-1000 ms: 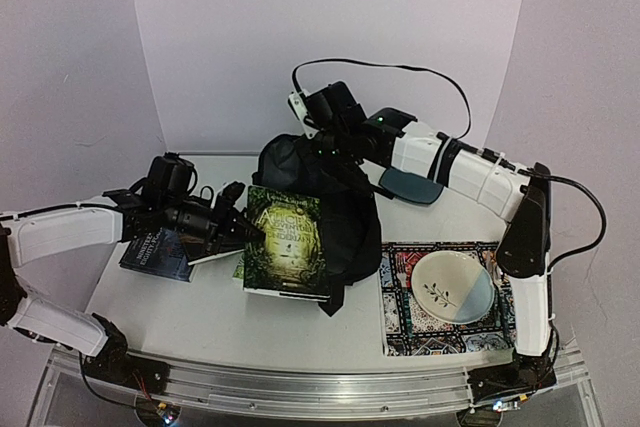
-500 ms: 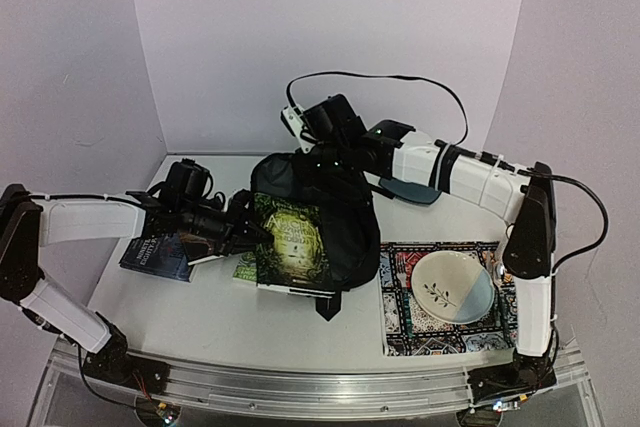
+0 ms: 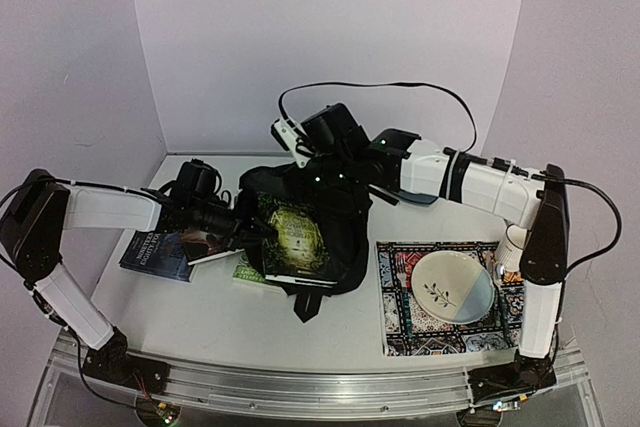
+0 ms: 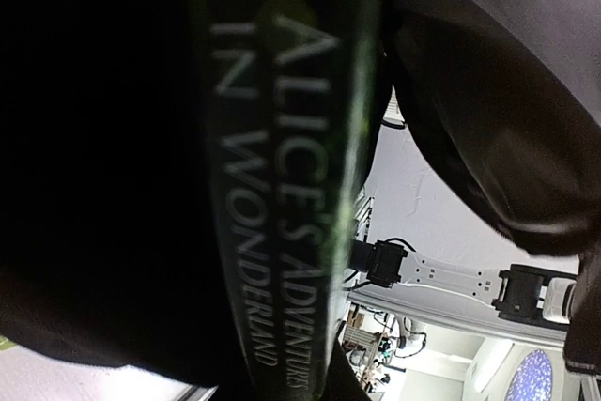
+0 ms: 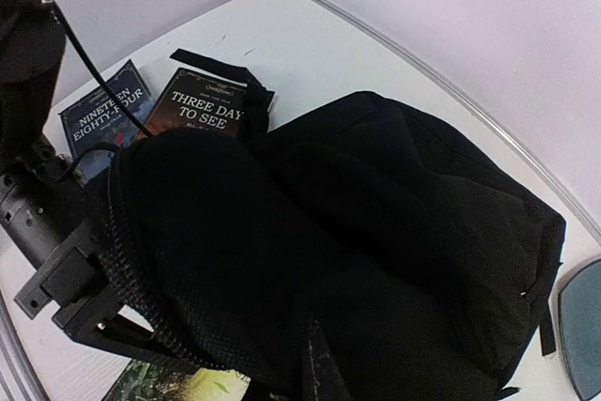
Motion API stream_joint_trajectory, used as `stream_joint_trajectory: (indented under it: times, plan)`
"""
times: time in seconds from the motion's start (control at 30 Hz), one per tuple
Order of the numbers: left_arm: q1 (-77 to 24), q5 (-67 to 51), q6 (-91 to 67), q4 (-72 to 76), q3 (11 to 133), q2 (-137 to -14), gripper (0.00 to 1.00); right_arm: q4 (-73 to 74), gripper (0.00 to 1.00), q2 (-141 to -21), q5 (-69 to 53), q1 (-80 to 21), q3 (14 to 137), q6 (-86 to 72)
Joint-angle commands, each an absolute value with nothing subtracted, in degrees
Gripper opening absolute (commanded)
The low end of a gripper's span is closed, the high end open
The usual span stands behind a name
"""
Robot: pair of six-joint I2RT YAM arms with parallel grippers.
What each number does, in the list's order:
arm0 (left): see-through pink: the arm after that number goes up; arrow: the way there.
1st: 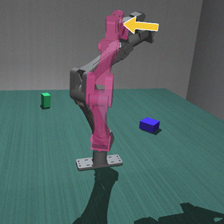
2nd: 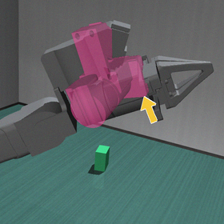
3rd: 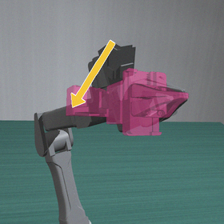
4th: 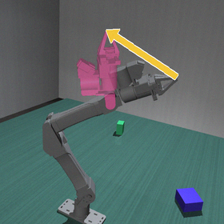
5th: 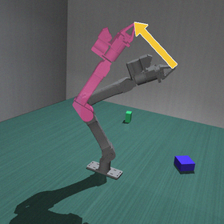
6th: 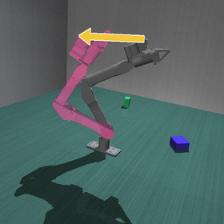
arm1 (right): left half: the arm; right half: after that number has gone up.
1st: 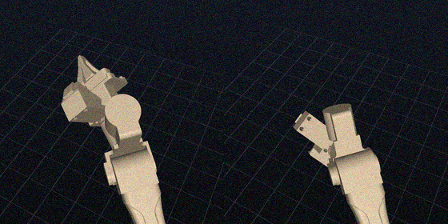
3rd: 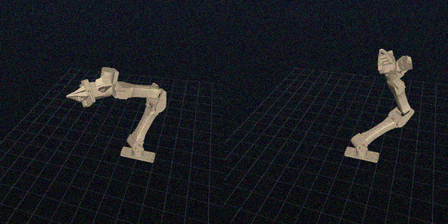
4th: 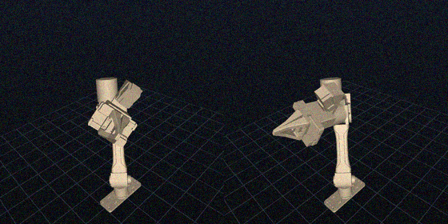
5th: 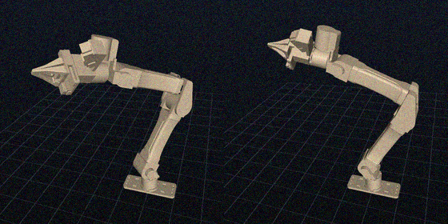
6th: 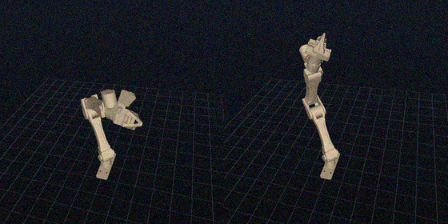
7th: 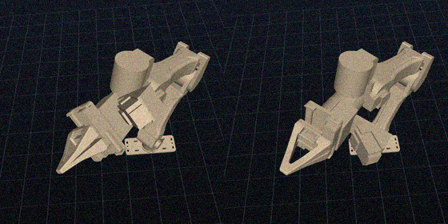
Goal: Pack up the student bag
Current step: Place the book in the largest pocket of the bag.
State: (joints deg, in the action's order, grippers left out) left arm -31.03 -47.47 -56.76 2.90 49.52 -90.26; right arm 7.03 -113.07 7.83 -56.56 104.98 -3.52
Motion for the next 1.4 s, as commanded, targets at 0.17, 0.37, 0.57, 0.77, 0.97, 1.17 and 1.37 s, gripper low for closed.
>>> stream_joint_trajectory:
  times: [0.17, 0.37, 0.57, 0.77, 0.97, 1.17, 1.37]
  plan:
    - [-29.99, -45.77, -54.82, 9.23, 56.47, -90.41, 0.00, 2.52, 0.00, -105.72, 2.59, -58.65, 105.53, -5.59]
    - [-28.97, -47.61, -48.51, 6.51, 63.13, -96.48, 0.00, 3.44, 0.00, -105.26, 0.54, -59.21, 103.72, -7.31]
    - [-27.74, -39.99, -40.85, -3.45, 67.13, -102.00, 0.08, 3.52, 0.00, -105.23, 5.14, -59.18, 99.31, -8.70]
    - [-27.08, -31.15, -37.92, -5.87, 67.62, -104.24, 0.21, 2.79, 0.00, -107.61, 12.79, -59.20, 96.41, -11.52]
    - [-27.08, -27.46, -39.21, -8.10, 67.57, -104.19, 0.41, 2.68, 0.00, -111.75, 17.44, -59.18, 98.53, -14.54]
    - [-27.20, -22.97, -44.95, -8.61, 57.45, -93.71, 0.57, 3.16, 0.00, -116.26, 19.10, -59.18, 103.82, -15.13]
    - [-31.42, -22.66, -49.29, -8.59, 52.67, -88.04, 0.60, 3.51, 0.00, -118.84, 18.99, -59.21, 107.01, -14.51]
